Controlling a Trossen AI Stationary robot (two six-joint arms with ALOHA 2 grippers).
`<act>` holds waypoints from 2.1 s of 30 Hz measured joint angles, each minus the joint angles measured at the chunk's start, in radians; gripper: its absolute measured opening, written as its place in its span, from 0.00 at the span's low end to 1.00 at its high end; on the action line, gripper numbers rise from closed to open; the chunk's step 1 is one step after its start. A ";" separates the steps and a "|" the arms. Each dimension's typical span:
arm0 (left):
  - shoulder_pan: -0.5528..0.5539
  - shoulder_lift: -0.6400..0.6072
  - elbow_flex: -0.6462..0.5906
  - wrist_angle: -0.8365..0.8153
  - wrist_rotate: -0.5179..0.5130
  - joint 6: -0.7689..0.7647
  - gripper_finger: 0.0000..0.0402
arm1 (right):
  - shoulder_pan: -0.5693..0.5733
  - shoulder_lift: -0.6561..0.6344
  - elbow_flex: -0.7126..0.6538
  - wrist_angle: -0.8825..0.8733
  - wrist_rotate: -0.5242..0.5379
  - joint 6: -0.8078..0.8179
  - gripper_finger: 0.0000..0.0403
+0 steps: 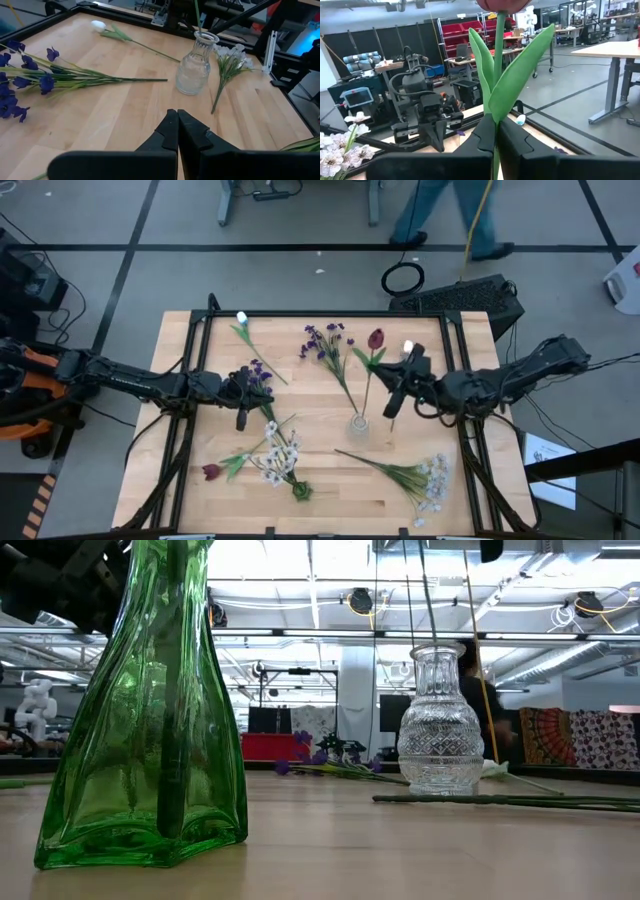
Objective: Sort flowers into vase by color
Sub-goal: Put the right red tulip into the transparent vase, then put the left violet flowers into the transparent vase
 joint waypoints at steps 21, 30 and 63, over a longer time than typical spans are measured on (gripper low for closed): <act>0.000 0.000 0.000 -0.001 0.001 0.001 0.00 | 0.039 0.157 0.000 -0.056 -0.144 0.098 0.01; 0.000 0.000 0.000 -0.001 0.002 0.001 0.00 | 0.066 0.201 0.000 -0.078 -0.143 0.120 0.04; 0.000 0.000 0.009 -0.013 -0.093 -0.500 0.00 | 0.091 -0.097 0.000 -1.113 -0.243 1.125 0.12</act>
